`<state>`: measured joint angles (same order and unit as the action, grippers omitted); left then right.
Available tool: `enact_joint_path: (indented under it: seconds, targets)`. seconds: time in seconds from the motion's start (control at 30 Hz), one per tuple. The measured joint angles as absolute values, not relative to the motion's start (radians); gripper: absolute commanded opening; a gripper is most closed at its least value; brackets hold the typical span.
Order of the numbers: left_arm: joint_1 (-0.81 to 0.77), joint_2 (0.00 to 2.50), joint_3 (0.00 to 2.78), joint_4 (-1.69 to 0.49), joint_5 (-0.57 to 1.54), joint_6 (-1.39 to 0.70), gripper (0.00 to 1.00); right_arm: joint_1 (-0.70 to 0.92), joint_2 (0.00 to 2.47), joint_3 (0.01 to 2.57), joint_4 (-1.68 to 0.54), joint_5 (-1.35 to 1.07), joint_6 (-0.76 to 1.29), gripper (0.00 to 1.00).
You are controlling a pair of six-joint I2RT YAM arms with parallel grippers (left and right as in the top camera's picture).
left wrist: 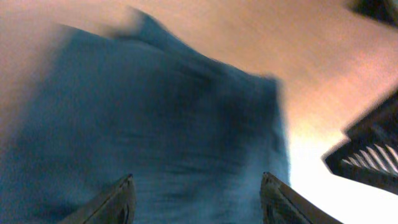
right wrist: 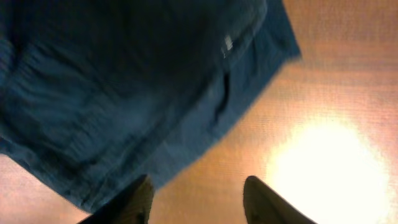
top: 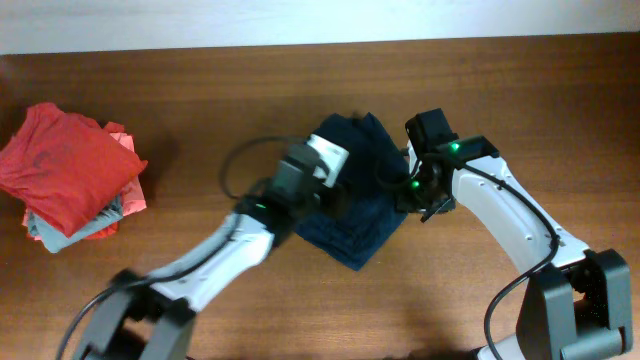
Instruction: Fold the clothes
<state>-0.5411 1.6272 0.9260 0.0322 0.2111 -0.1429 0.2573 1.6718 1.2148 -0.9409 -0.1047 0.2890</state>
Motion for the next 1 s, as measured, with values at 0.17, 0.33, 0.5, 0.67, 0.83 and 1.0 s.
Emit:
enact_joint_path:
  seconds: [0.17,0.33,0.5,0.67,0.83,1.0]
  targets:
    - [-0.393,1.585,0.933,-0.006,0.168,-0.133,0.64,0.244,1.672,1.215,-0.831,-0.105,0.289,0.61]
    - [-0.32,1.599,0.933,-0.019,0.157,-0.128,0.64,0.228,1.696,1.215,-0.768,-0.106,0.289,0.63]
    - [-0.295,1.623,0.933,-0.019,0.144,-0.123,0.64,0.228,1.788,1.215,-0.698,-0.168,0.288,0.63]
    - [-0.294,1.648,0.933,-0.027,0.141,-0.112,0.64,0.228,1.863,1.215,-0.648,-0.231,0.289,0.04]
    - [-0.294,1.65,0.933,-0.03,0.138,-0.104,0.64,0.227,1.884,1.216,-0.664,-0.311,0.26,0.04]
    - [-0.294,1.65,0.933,-0.045,0.137,-0.084,0.64,0.216,1.839,1.227,-0.935,-0.283,0.241,0.04]
